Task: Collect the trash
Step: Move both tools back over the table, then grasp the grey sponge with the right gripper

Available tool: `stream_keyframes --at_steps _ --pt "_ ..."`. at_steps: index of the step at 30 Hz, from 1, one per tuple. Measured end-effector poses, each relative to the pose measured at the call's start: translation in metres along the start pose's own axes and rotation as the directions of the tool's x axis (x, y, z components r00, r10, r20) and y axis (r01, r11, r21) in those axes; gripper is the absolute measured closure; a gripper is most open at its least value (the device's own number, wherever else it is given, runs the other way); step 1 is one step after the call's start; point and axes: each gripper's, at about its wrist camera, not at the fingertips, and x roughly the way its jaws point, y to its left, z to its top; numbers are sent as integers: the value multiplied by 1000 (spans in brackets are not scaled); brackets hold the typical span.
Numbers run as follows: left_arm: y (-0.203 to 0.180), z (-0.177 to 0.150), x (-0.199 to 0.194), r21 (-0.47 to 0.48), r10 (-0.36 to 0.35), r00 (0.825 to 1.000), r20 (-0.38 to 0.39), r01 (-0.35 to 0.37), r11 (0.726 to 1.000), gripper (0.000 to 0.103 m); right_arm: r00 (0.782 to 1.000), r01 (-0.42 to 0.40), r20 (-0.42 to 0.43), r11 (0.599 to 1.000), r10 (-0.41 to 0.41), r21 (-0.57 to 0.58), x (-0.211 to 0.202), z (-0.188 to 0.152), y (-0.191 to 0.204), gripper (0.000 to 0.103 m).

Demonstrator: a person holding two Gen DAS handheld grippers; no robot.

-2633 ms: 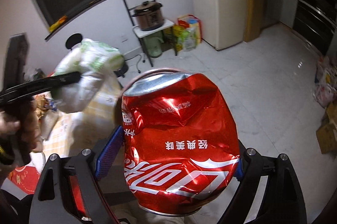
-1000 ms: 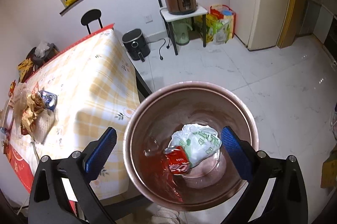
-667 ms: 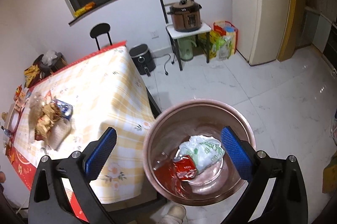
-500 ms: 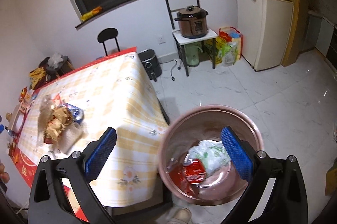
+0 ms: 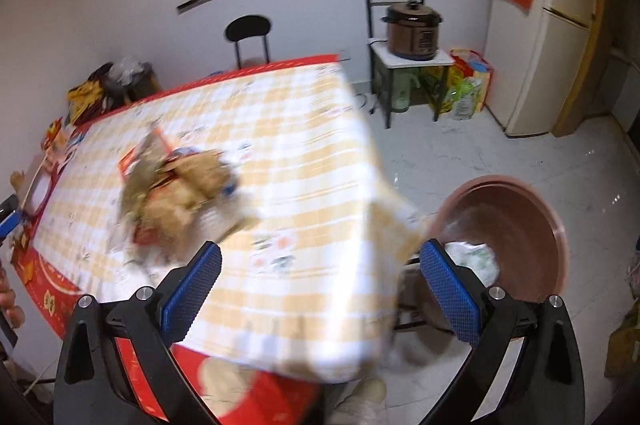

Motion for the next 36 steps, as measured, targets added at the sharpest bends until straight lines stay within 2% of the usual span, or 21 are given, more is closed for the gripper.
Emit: stream_keyframes --at_steps 7,14,17,19,21,23,25,28,30,33,36 --pt "67 8 30 10 -46 997 -61 46 999 9 998 11 -60 997 -16 -79 28 -19 95 5" --pt "98 16 56 45 -85 988 -127 92 995 9 998 -7 -65 998 3 -64 42 -20 150 5" --pt "105 16 59 51 -107 985 -138 115 992 9 994 -25 -110 992 11 -127 55 -30 173 5" --pt "109 13 61 48 -111 983 -147 119 992 9 984 -62 -178 981 29 -184 70 -42 192 5" --pt "114 8 64 32 -116 980 -162 123 992 9 963 -100 -266 963 31 -250 91 -58 208 5" --pt "120 1 66 27 -117 977 -180 124 992 9 951 -103 -310 940 -3 -324 104 -72 222 5" --pt "126 -5 66 21 -111 974 -195 117 993 9 935 -116 -352 896 -48 -428 122 -87 238 5" --pt "133 -9 63 11 -114 972 -207 119 993 9 922 -128 -372 821 -109 -556 139 -102 259 5" --pt "138 -12 63 6 -111 972 -209 114 993 9 919 -133 -365 757 -147 -639 147 -107 272 5" --pt "149 -15 66 -28 -105 971 -215 101 994 9 912 -146 -368 697 -180 -702 158 -108 281 5" --pt "155 -17 68 -46 -108 969 -223 100 994 9 908 -177 -386 686 -162 -706 165 -102 281 5"
